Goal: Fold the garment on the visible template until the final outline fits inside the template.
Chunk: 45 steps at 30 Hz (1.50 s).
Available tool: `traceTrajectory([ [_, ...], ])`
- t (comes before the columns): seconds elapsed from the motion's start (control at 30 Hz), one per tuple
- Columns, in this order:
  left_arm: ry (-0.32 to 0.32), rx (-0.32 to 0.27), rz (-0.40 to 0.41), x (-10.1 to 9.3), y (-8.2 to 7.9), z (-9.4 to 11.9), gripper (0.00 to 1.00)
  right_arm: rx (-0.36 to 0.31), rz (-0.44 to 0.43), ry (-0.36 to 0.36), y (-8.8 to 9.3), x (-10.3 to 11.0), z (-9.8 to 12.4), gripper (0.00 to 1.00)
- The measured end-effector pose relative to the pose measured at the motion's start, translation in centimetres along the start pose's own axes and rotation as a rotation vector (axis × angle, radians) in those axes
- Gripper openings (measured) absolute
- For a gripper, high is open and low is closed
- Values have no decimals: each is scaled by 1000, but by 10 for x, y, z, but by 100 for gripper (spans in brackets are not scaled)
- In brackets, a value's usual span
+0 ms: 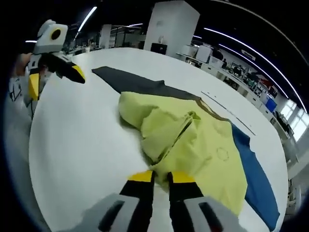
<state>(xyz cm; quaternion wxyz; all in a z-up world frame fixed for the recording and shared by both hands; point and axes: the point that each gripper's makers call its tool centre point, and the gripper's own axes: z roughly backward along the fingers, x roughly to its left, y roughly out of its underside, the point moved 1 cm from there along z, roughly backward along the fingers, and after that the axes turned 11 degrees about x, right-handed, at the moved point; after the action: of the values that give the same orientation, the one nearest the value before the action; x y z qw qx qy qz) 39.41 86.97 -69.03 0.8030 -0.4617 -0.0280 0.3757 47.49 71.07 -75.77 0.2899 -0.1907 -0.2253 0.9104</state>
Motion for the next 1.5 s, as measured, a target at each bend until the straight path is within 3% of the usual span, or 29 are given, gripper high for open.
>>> traceTrajectory([
  [0.43,13,-2,-4,-9,-3,-16,54,-39,-57,9,1,-8,22,0],
  [0.57,-20,3,-70,-11,-10,-27,48,-50,-63,13,3,-11,28,0],
  [0.83,-59,7,-153,-19,-35,-74,38,-58,-72,23,5,-17,37,0],
  [1.1,-120,60,-216,-7,-43,-111,29,-63,-77,18,9,-18,44,0],
  [1.37,-147,131,-419,-15,-40,-140,19,-65,-85,13,11,-18,45,0],
  [1.5,-221,165,-526,-12,-40,-149,18,-67,-90,12,11,-18,46,0],
])
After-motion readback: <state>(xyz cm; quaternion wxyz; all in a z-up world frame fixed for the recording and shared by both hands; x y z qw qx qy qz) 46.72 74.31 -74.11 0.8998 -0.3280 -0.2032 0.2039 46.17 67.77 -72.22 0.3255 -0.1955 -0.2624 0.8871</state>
